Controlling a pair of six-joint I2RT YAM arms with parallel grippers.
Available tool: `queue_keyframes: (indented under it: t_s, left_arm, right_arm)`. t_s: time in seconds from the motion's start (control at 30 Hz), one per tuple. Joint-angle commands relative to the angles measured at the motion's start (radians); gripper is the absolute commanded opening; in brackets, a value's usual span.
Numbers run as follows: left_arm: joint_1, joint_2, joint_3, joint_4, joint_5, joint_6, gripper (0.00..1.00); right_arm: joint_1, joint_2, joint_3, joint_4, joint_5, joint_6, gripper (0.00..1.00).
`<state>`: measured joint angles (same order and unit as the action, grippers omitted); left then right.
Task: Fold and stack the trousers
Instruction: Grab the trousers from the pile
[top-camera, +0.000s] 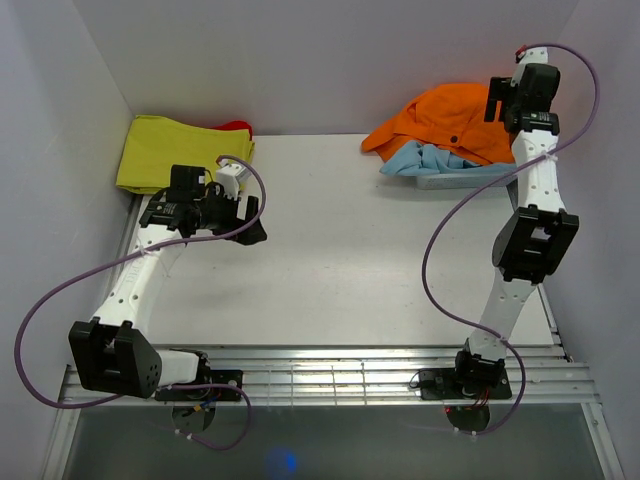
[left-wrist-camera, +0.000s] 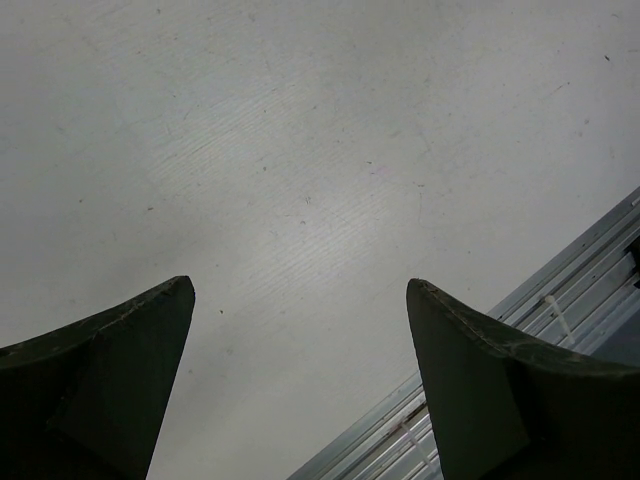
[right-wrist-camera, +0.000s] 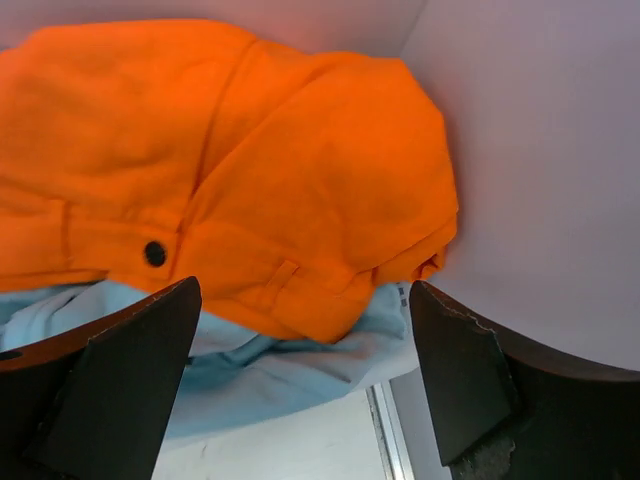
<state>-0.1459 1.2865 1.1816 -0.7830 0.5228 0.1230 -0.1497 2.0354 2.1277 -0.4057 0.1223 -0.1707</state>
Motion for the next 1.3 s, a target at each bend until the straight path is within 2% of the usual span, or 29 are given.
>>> queue_keyframes:
  t_s: [0.0,0.07,0.13,0.33,0.67,0.77,0.87,1.0,1.1,1.13,1.2,1.23,1.27]
  left_arm:
    - [0.005,-0.036,0.018,0.031,0.017,0.007,0.98]
    - [0.005,-0.024,0.018,0.027,0.022,0.009,0.98]
    - [0.005,0.0,0.019,0.013,0.032,0.009,0.98]
    - [0.003,0.017,0.041,0.014,0.049,0.024,0.98]
    - [0.005,0.073,0.044,-0.013,0.042,0.044,0.98]
    - [0.003,0.079,0.047,-0.025,0.04,0.044,0.98]
    - [0.003,0.092,0.073,-0.045,0.033,0.041,0.98]
    - [0.003,0.102,0.089,-0.067,0.016,0.044,0.98]
    - [0.003,0.117,0.102,-0.088,0.0,0.061,0.98]
    - [0.003,0.128,0.116,-0.099,-0.013,0.064,0.98]
    - [0.003,0.135,0.13,-0.107,-0.029,0.066,0.98]
    - [0.003,0.139,0.136,-0.107,-0.04,0.066,0.98]
    - [0.005,0.142,0.147,-0.107,-0.04,0.066,0.98]
  right_arm:
    - [0.006,0.086,0.066,0.121,0.192,0.025,0.9]
    - [0.002,0.106,0.005,0.22,0.247,0.016,0.9]
    - [-0.011,0.124,-0.04,0.344,0.234,0.007,0.9]
    - [-0.048,0.259,0.061,0.352,0.252,-0.013,0.9]
    - [-0.071,0.301,-0.074,0.574,0.28,-0.118,0.9]
    - [-0.079,0.339,-0.052,0.596,0.275,-0.121,0.9]
    - [-0.085,0.388,-0.003,0.59,0.246,-0.098,0.9]
    - [-0.088,0.424,0.023,0.591,0.09,-0.049,0.9]
    - [-0.09,0.443,0.043,0.584,-0.034,-0.033,0.96]
    - [-0.09,0.444,0.05,0.576,-0.059,-0.032,0.73]
    - [-0.09,0.43,0.057,0.57,-0.102,-0.009,0.53]
    - [-0.09,0.399,0.055,0.565,-0.111,0.017,0.31]
    - [-0.09,0.376,0.051,0.553,-0.186,0.031,0.2]
